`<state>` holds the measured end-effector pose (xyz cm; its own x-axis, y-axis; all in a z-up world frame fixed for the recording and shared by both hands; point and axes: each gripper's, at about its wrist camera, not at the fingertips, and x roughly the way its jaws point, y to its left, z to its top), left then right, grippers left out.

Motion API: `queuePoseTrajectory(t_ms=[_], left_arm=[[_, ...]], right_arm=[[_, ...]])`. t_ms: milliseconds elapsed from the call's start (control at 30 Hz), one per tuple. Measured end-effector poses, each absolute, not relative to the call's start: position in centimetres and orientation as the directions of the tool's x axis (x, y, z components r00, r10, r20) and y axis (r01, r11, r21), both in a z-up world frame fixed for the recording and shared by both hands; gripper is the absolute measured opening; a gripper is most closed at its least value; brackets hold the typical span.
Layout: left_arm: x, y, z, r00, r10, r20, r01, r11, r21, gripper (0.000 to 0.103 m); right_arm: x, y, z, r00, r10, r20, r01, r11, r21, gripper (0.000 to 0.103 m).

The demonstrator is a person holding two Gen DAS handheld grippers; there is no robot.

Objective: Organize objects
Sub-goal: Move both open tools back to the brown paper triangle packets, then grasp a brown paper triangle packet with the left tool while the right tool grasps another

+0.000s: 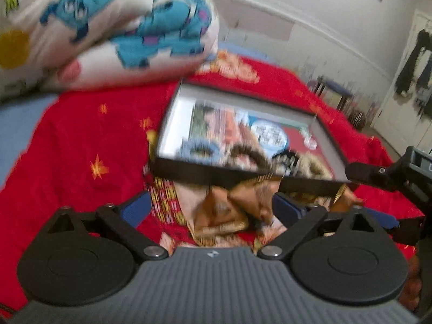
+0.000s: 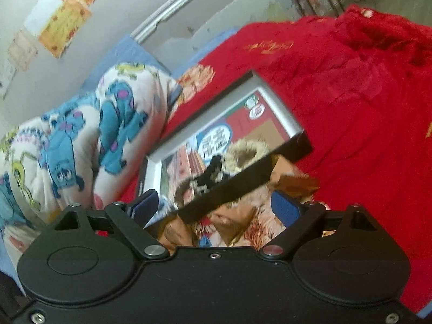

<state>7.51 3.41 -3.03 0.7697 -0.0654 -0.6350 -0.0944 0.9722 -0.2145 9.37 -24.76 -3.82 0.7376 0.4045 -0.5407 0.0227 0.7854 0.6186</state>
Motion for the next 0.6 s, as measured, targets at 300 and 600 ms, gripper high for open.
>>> queuePoseTrajectory(t_ms=[300, 600], left_arm=[[9.9, 2.5, -5.6, 0.727, -0.028, -0.686, -0.124, 0.977, -0.171, 0.079], [10.7, 2.0, -6.2, 0.712, -0.019, -0.702, -0.116, 0.983, -0.144, 0.055]], right_arm=[[11.8, -21.8, -7.2, 0.632, 0.413, -0.655, 0.047, 0.824, 0.565, 0.07], [12.4, -20.5, -7.8, 0.627, 0.383, -0.678, 0.059, 0.845, 0.532, 0.07]])
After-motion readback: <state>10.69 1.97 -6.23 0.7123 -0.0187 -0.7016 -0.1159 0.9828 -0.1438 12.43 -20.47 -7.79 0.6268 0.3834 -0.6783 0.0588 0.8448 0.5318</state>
